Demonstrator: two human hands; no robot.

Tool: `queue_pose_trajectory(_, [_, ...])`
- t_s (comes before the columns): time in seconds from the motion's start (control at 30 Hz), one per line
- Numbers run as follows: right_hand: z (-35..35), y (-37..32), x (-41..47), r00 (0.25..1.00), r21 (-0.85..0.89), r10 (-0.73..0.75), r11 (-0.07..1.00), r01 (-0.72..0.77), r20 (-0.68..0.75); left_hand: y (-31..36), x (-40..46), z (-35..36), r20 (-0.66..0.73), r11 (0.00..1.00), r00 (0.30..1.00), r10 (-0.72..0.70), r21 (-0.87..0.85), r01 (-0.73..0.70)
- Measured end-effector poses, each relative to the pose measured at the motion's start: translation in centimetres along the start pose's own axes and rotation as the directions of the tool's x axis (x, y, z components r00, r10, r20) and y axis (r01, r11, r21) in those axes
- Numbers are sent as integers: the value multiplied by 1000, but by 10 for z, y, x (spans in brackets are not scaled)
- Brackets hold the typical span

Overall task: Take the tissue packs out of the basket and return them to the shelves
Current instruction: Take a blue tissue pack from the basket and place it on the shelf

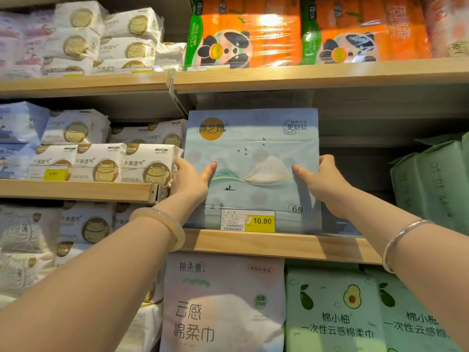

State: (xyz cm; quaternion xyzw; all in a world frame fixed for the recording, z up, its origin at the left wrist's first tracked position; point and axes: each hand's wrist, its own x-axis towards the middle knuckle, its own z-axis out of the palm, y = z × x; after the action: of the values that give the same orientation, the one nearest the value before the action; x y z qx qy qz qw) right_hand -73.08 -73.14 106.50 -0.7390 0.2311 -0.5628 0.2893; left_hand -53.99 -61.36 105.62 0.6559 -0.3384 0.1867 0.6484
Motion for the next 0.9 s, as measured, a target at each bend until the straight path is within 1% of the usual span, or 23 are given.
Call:
queue_pose_trajectory(0.13, [1, -6, -8, 1000, 9, -5, 1000, 5, -15, 1, -5, -4, 15, 999, 1000, -11, 40, 11])
queue_pose_trajectory(0.27, [-4, -13, -20, 1000, -28, -9, 1000, 9, -25, 1, -11, -13, 12, 996, 1000, -15, 88, 14])
queue_pose_trajectory(0.37, [-14, -18, -29, 999, -79, -4, 997, 0, -46, 5, -17, -23, -5, 994, 999, -34, 104, 35])
queue_pose_trajectory(0.57, [-36, -29, -52, 999, -77, -2, 997, -1, -44, 13, -42, -41, -16, 984, 1000, -23, 179, 26])
queue_pose_trajectory(0.7, [-48, -32, -72, 1000, -42, -26, 999, 26, -10, 25, -74, -49, -32, 983, 999, -15, 181, 21])
queue_pose_trajectory(0.77, [-56, -30, -86, 998, -27, -50, 998, 51, 35, 30, -98, -48, -34, 986, 999, -20, 165, 25])
queue_pose_trajectory(0.9, [-67, -18, -116, 987, 12, -72, 997, 71, 143, 31, -151, -47, -53, 982, 995, -86, 167, 94])
